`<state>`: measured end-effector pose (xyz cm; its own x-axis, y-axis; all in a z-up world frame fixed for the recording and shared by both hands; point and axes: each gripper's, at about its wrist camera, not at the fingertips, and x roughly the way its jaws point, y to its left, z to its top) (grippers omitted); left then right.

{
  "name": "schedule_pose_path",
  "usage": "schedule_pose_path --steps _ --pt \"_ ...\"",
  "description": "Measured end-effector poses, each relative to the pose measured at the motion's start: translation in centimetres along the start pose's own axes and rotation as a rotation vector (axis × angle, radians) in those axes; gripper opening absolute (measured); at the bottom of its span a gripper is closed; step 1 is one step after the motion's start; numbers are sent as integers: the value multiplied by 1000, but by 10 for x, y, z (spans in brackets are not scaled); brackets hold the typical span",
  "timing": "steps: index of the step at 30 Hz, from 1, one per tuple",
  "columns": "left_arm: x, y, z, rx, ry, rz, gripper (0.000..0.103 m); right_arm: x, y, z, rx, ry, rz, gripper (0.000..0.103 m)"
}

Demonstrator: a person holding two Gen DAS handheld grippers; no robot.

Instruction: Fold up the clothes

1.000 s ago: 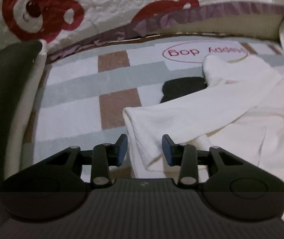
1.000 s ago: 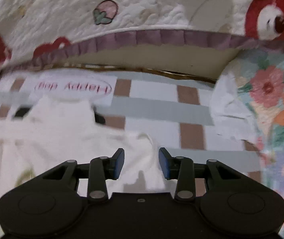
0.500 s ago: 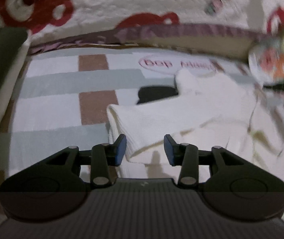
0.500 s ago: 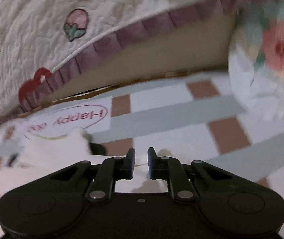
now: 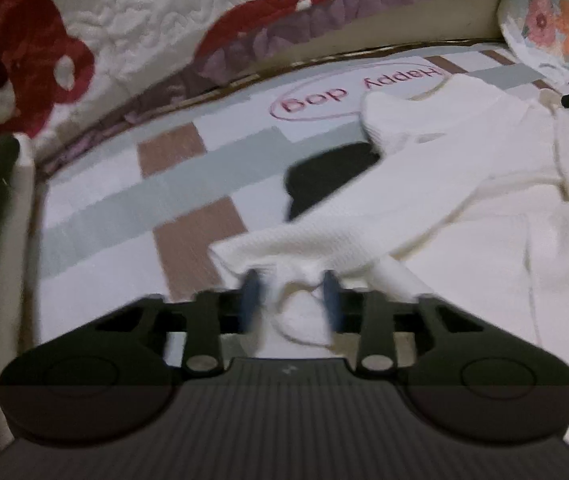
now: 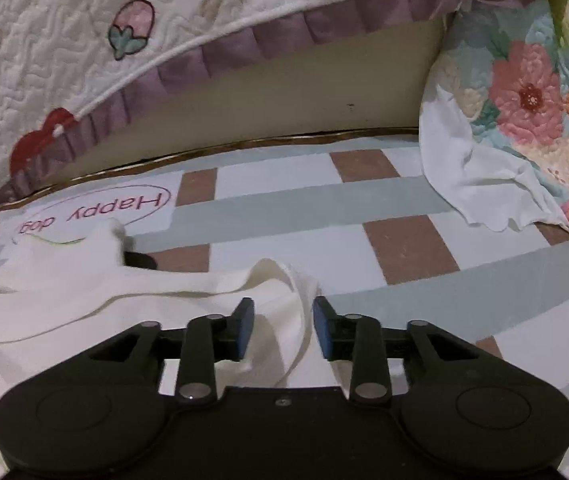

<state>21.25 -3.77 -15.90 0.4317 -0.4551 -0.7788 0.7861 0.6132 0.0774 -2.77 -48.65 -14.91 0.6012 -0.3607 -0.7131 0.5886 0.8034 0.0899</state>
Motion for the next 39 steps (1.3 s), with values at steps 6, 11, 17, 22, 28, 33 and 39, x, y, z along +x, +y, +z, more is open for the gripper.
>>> schedule_pose_path --steps 6,11,17,22,28,33,39 --pt "2 20 17 -44 -33 44 6 26 0 7 -21 44 -49 29" --pt "1 37 30 -125 -58 19 6 8 -28 21 152 -61 -7 1" --pt "25 63 68 -166 -61 31 4 -7 -38 48 212 -111 -7 1" --pt "52 73 86 -214 -33 33 4 14 -32 57 212 -41 -81 1" --pt "80 83 82 -324 29 107 23 40 -49 43 327 10 -87 26" --pt "48 73 70 -298 -93 64 27 11 -59 26 393 -94 -17 40" --pt "13 31 57 -131 -172 -68 43 -13 -61 34 278 -136 -75 67"
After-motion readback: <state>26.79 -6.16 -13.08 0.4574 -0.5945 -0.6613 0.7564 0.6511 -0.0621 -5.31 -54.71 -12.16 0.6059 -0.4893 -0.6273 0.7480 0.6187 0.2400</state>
